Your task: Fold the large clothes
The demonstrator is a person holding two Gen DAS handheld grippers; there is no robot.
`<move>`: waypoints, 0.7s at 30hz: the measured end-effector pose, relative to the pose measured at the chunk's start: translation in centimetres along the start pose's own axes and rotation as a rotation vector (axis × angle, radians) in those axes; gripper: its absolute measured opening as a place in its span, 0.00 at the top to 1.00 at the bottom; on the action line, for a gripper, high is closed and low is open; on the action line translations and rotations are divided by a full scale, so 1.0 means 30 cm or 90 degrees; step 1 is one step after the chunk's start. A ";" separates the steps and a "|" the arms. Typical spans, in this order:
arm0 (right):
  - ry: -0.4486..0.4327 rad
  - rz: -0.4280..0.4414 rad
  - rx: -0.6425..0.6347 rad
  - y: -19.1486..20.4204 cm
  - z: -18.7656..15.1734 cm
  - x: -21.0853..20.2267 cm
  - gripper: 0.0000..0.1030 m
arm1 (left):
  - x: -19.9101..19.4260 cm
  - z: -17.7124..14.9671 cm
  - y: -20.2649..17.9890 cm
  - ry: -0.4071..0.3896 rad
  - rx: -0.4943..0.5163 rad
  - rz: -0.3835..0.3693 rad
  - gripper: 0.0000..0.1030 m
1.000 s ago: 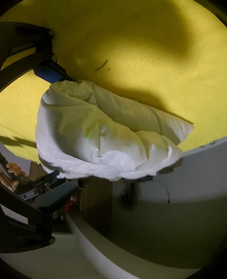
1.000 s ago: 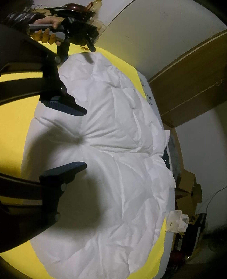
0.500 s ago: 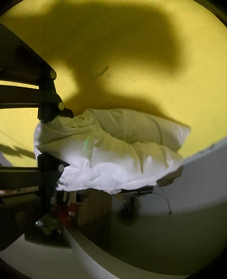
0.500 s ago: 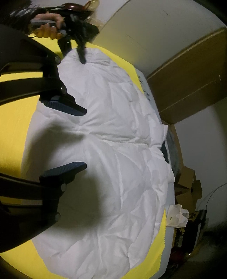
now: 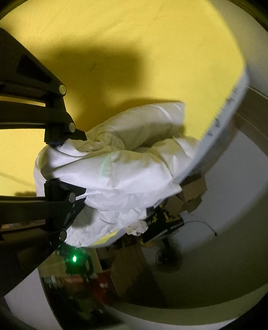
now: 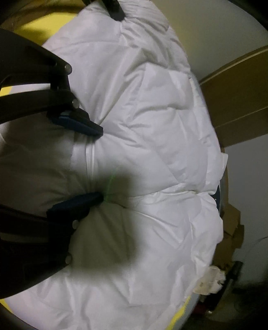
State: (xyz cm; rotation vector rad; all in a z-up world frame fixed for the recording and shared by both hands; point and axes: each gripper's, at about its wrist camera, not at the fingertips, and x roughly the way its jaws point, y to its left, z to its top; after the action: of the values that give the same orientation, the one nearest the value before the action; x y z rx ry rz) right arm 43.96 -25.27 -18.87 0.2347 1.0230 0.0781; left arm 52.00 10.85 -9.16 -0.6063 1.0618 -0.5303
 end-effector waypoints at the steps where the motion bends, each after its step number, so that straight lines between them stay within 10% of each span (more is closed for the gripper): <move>1: -0.004 0.024 0.022 -0.029 0.001 -0.019 0.43 | -0.014 -0.004 -0.042 -0.014 0.021 0.009 0.80; 5: -0.084 0.086 0.124 -0.202 -0.037 -0.210 0.43 | -0.042 -0.037 -0.168 -0.058 0.098 0.050 0.80; 13: -0.095 -0.090 0.091 -0.444 -0.101 -0.381 0.43 | -0.040 -0.152 -0.452 -0.121 0.223 0.110 0.80; 21: -0.056 0.043 0.174 -0.586 -0.197 -0.233 0.38 | 0.101 -0.349 -0.864 -0.137 0.388 0.124 0.79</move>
State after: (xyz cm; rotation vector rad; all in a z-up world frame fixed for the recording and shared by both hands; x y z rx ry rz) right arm 34.50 -42.65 -20.03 0.5183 0.9360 -0.0114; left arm 40.80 -11.94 2.92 -0.0187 0.6924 -0.5680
